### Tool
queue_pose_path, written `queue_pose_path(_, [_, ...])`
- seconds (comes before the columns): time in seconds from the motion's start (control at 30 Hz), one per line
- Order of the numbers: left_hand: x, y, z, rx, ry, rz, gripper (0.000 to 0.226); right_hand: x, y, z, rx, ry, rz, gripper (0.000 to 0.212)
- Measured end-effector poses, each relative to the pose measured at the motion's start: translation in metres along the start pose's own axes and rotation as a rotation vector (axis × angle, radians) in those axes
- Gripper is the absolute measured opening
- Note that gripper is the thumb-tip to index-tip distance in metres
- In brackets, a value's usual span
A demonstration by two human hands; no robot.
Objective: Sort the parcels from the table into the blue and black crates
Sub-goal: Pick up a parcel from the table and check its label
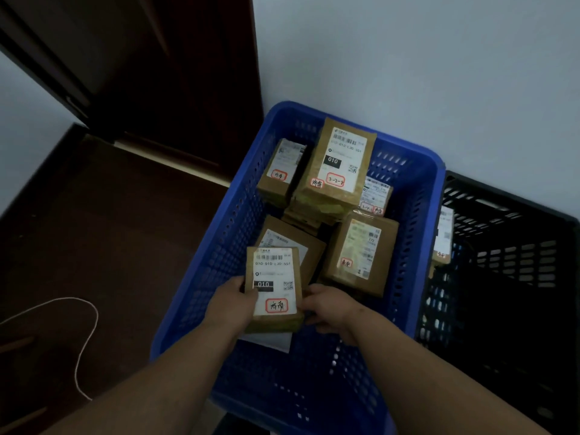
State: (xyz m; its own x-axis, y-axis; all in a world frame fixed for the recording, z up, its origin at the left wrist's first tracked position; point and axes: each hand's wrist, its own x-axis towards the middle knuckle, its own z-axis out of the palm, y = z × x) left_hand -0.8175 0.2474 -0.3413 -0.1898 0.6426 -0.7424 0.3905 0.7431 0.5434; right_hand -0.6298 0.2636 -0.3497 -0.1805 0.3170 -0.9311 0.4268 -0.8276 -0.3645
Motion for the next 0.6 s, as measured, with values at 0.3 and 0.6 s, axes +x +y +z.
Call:
queue_pose_path(0.3, [0.019, 0.048, -0.015, 0.164, 0.110, 0.285, 0.052, 0.014, -0.037, 0.006, 0.240, 0.128, -0.125, 0.038])
queue_pose_path(0.6, [0.051, 0.072, -0.031, 0.217, 0.303, 0.517, 0.053, 0.031, -0.082, 0.007, 0.315, 0.101, -0.246, 0.046])
